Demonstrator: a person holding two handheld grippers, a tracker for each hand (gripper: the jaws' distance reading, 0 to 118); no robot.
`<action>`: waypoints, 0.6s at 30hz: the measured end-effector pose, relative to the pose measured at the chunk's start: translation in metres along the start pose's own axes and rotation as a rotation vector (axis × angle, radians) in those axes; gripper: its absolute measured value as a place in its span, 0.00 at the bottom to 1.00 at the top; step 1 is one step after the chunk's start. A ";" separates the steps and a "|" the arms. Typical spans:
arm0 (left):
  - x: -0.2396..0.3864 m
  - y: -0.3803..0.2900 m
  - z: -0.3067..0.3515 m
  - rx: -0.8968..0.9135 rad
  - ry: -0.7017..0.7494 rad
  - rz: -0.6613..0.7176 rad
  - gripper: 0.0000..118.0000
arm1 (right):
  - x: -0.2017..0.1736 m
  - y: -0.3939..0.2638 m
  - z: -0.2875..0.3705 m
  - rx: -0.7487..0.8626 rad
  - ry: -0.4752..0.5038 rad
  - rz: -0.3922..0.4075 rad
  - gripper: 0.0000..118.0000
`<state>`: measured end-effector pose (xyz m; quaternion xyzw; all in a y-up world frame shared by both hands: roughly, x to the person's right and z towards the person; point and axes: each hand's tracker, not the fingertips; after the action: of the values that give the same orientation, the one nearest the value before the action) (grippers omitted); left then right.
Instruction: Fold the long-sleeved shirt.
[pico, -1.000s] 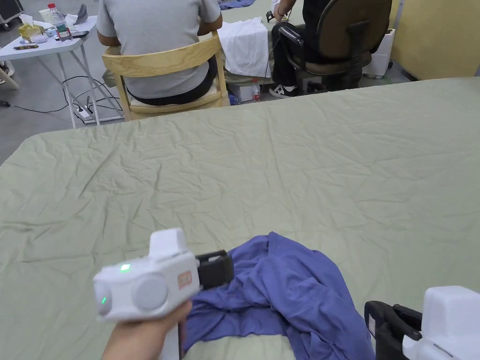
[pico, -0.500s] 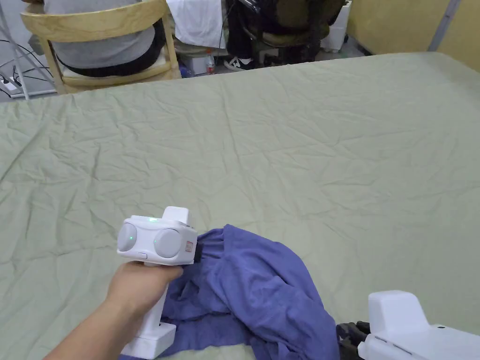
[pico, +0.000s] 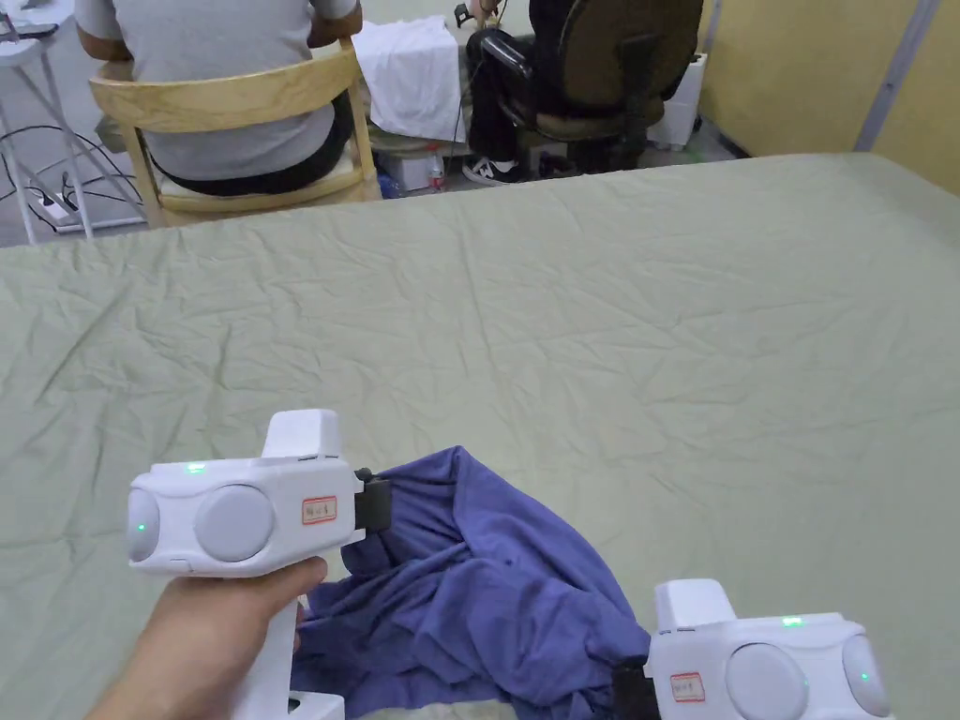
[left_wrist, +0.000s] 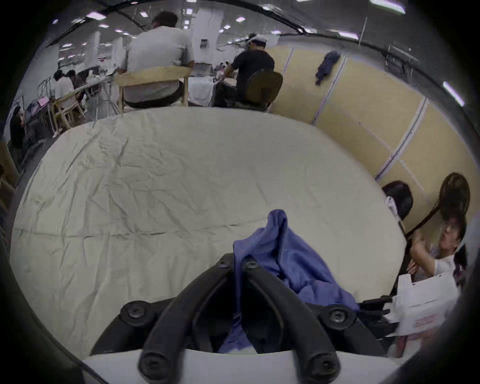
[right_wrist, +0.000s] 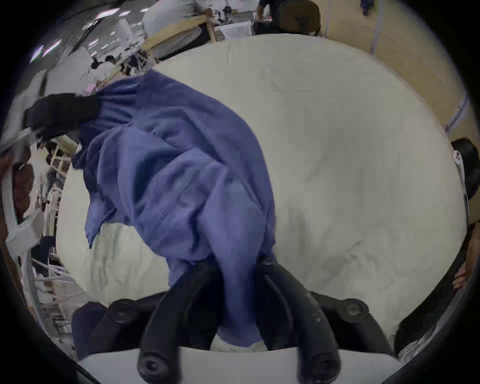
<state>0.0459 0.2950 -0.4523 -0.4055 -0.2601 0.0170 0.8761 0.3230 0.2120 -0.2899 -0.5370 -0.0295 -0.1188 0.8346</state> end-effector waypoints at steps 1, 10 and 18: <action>0.000 -0.003 0.019 0.038 0.006 0.019 0.02 | -0.002 -0.005 0.016 0.081 -0.018 0.019 0.20; 0.024 -0.024 0.207 0.453 0.048 0.144 0.02 | -0.032 -0.042 0.174 0.621 -0.082 0.144 0.20; 0.027 0.043 0.308 0.736 0.145 0.114 0.02 | -0.064 0.023 0.281 0.869 -0.049 0.295 0.20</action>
<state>-0.0676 0.5461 -0.3063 -0.0777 -0.1508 0.1295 0.9770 0.2881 0.4852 -0.2029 -0.1381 -0.0195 0.0376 0.9895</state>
